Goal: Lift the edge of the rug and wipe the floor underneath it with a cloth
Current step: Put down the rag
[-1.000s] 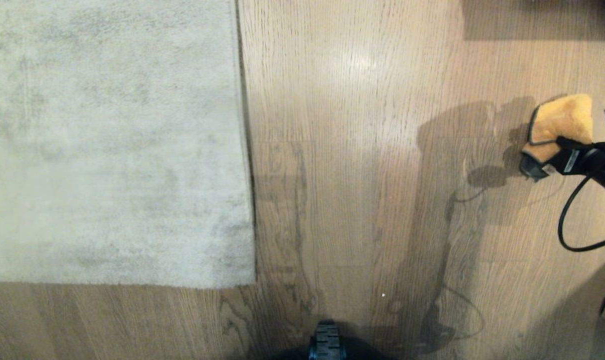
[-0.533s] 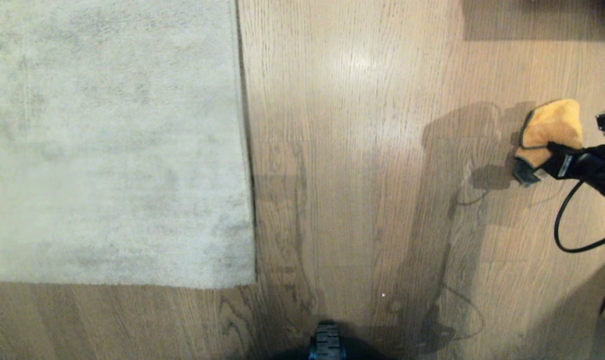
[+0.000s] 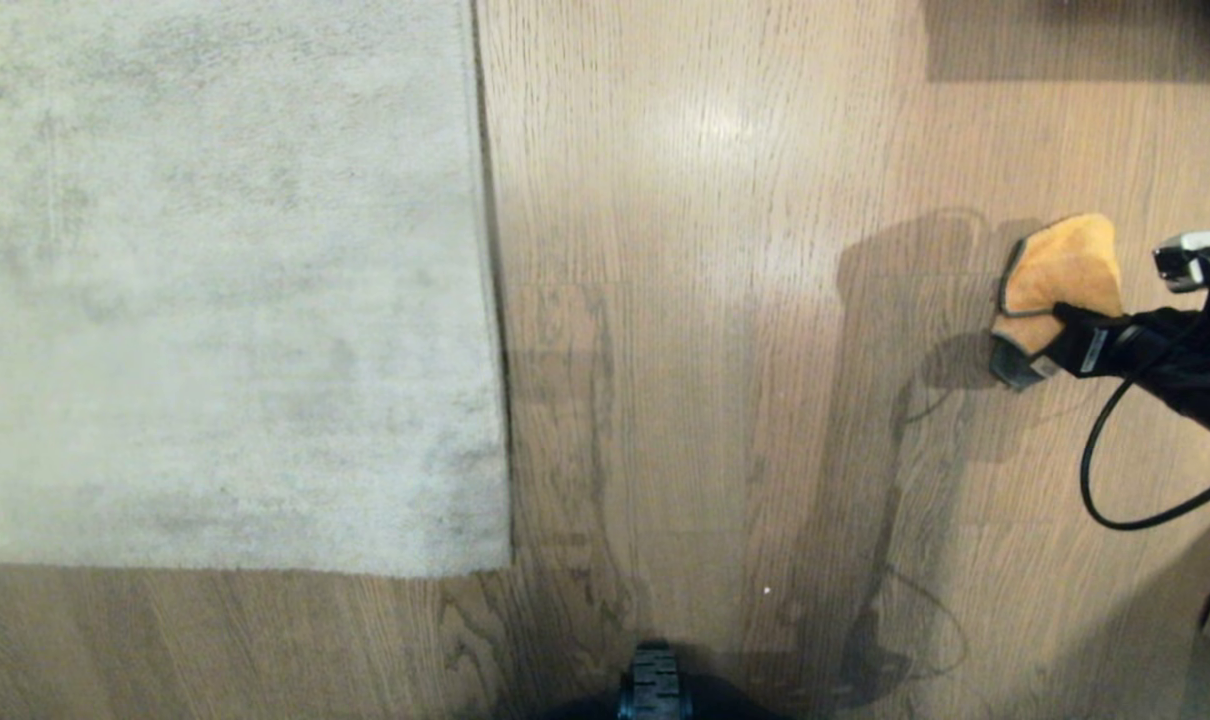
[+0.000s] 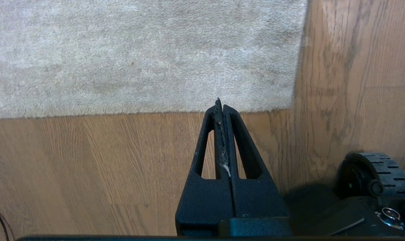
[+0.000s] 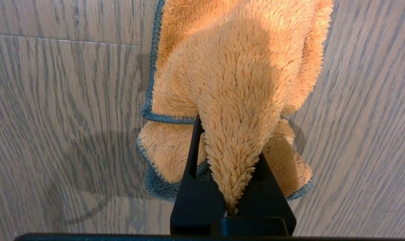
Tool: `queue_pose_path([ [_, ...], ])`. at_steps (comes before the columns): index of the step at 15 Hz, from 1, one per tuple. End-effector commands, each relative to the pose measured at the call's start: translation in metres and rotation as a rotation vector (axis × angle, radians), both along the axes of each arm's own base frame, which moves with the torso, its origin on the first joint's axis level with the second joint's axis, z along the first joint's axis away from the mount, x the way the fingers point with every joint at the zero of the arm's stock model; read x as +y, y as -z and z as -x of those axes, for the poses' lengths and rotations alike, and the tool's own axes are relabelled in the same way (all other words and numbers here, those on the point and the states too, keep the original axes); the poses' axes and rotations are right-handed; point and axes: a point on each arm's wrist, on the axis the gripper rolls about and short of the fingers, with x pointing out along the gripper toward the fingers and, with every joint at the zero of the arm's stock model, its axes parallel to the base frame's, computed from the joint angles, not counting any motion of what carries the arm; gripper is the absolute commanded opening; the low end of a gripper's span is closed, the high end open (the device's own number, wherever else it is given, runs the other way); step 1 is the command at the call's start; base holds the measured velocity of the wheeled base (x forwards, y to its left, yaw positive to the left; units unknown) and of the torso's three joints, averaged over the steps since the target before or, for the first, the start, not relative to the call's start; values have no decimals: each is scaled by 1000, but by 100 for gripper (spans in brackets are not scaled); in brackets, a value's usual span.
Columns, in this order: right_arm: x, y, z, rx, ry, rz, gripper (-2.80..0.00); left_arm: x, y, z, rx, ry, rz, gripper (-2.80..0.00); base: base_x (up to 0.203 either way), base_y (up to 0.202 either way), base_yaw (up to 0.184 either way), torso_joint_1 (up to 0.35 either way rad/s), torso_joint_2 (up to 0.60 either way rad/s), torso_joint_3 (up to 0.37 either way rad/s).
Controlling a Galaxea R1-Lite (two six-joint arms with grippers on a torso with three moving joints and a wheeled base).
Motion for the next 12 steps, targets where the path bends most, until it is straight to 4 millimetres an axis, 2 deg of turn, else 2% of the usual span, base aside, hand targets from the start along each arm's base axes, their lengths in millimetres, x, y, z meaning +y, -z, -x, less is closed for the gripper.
queue_pose_path([
  [1,0,-1,0,-7,-3,4,-280,0,0,0,0,-1,0,-280,0,0,0,0,0,0],
  [4,0,0,-1,-4,-3,6,-280,0,0,0,0,-2,0,-280,0,0,0,0,0,0],
  [5,0,0,-1,-6,-3,7,-48,0,0,0,0,0,0,-280,0,0,0,0,0,0],
  [6,0,0,-2,-22,-1,12,0,0,0,0,0,-1,0,-280,0,0,0,0,0,0],
  [9,-2,2,-9,-108,-2,33,0,0,0,0,0,0,0,-280,0,0,0,0,0,0],
  [12,-2,0,-8,-126,-2,39,0,0,0,0,0,-1,0,-280,0,0,0,0,0,0],
])
